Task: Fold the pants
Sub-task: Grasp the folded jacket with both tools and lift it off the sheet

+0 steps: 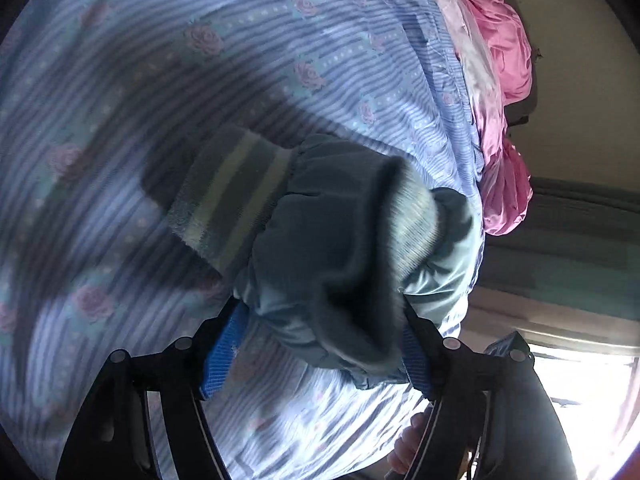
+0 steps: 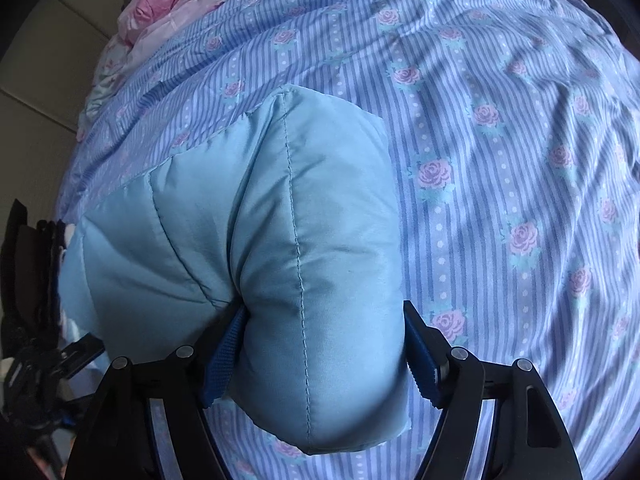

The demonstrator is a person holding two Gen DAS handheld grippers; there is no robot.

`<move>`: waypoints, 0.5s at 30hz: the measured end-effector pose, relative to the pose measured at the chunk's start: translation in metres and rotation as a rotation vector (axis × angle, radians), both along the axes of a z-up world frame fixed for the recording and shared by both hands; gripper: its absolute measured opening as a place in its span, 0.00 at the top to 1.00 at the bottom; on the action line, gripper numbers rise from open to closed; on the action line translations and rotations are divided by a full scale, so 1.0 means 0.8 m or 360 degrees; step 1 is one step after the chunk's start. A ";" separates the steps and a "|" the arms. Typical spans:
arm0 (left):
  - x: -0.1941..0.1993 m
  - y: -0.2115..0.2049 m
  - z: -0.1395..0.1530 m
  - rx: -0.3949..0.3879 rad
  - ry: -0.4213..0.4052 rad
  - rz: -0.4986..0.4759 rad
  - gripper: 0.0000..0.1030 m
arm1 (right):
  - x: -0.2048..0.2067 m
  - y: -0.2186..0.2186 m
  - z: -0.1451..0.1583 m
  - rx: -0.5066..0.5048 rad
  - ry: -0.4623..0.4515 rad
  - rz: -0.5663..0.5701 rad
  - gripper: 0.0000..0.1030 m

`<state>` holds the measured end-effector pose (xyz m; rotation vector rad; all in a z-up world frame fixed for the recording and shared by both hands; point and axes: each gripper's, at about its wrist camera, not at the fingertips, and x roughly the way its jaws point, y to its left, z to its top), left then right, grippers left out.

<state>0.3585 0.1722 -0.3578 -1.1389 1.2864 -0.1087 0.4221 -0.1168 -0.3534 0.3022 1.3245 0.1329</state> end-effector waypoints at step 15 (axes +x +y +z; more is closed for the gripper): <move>0.055 -0.015 -0.042 -0.0105 0.0066 0.0142 0.07 | 0.014 -0.019 -0.033 0.0234 0.0065 -0.0178 0.15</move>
